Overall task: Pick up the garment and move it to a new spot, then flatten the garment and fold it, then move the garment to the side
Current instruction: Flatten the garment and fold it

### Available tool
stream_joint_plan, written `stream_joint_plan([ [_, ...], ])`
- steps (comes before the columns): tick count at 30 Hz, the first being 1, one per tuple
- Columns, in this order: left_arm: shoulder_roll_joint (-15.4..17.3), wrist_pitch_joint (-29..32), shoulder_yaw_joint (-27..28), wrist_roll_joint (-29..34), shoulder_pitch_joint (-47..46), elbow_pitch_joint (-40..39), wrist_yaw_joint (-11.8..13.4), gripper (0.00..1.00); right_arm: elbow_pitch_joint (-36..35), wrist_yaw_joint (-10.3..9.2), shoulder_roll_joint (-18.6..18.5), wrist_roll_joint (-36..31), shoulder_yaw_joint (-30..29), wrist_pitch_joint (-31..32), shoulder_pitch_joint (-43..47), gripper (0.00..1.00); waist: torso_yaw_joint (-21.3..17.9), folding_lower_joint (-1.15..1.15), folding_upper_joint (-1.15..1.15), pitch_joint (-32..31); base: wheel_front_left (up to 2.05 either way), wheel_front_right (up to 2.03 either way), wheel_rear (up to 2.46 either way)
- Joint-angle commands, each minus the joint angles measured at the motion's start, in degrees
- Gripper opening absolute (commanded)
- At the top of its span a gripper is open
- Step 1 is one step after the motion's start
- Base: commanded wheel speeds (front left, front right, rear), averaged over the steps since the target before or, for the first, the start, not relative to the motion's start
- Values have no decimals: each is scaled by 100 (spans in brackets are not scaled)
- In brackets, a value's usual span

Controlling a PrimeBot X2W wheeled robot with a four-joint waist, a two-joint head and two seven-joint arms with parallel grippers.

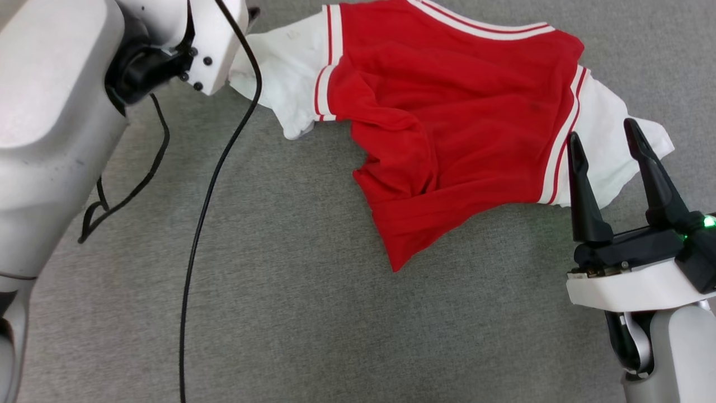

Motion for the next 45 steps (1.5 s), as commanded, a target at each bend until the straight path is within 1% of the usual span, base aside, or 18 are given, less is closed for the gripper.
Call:
stream_joint_plan([
  [1, 56, 200, -216, -68, -110, 50, -1, 100, -23, -7, 18, 0, 14, -30, -99, 100, -148, 0, 0, 214, 0, 0, 0],
  [3, 199, 450, -500, -151, -241, 103, -1, 100, -25, -7, 29, -10, 24, -34, -163, 100, -202, 0, 0, 331, 0, 0, 0],
  [7, 346, 818, -996, -379, -339, 193, -1, 100, -57, -8, 52, -17, 68, -41, -272, 100, -293, 0, 0, 510, 0, 0, 0],
  [11, 490, 1005, -1467, -594, -213, 312, -1, 100, -76, -8, 76, -28, 86, -41, -328, 100, -344, 0, 0, 586, 0, 0, 0],
  [13, 535, 975, -1640, -748, -137, 325, -2, 100, -88, -8, 90, -44, 95, -42, -350, 100, -354, 0, 0, 595, 0, 0, 0],
  [14, 548, 945, -1709, -813, -103, 312, -2, 70, -93, -7, 95, -66, 86, -38, -352, 100, -346, 0, 0, 591, 0, 0, 0],
  [15, 563, 895, -1773, -861, -97, 288, -3, 0, -96, -8, 95, -81, 67, -37, -344, 100, -327, 0, 0, 578, 0, 0, 0],
  [19, 643, 493, -1901, -1044, -207, 117, -1, 0, -60, -8, 62, -142, -20, -36, -280, 100, -180, 0, 0, 422, 0, 0, 0],
  [23, 680, 41, -1934, -1261, -302, -80, -2, 0, 27, -7, -3, -167, -105, -36, -148, 100, 75, 0, 0, 122, 0, 0, 0],
  [26, 790, -189, -1985, -1419, -254, -229, -2, 0, 101, -8, -39, -166, -149, -33, -71, 100, 274, 0, 0, -110, 0, 0, 0],
  [29, 984, -300, -2033, -1611, -159, -422, -2, 0, 190, -8, -72, -148, -194, -33, 31, 100, 477, 0, 0, -313, 0, 0, 0],
  [32, 1285, -329, -2079, -1716, -73, -542, -2, 0, 249, -7, -110, -139, -224, -34, 91, 100, 617, 0, 0, -455, 0, 0, 0],
  [36, 1698, -288, -2058, -1851, 116, -498, 19, 0, 307, -8, -138, -124, -211, -34, 100, 100, 658, 0, 0, -508, 0, 0, 0],
  [37, 1698, -288, -2058, -1851, 116, -498, 19, 0, 307, -8, -138, -124, -211, -34, 100, 100, 658, 0, 0, -508, 0, 0, 0],
  [38, 1851, -276, -2042, -1921, 223, -411, 72, 0, 345, -8, -173, -111, -181, -34, 95, 100, 640, 0, 0, -490, 0, 0, 0],
  [41, 2010, -277, -2046, -1991, 374, -206, 180, 0, 378, -7, -199, -100, -175, -33, 78, 100, 564, 0, 0, -418, 0, 0, 0],
  [45, 2083, -304, -2059, -2085, 563, 95, 273, 0, 411, -8, -213, -94, -181, -13, 42, 100, 450, 0, 0, -332, 0, 0, 0],
])
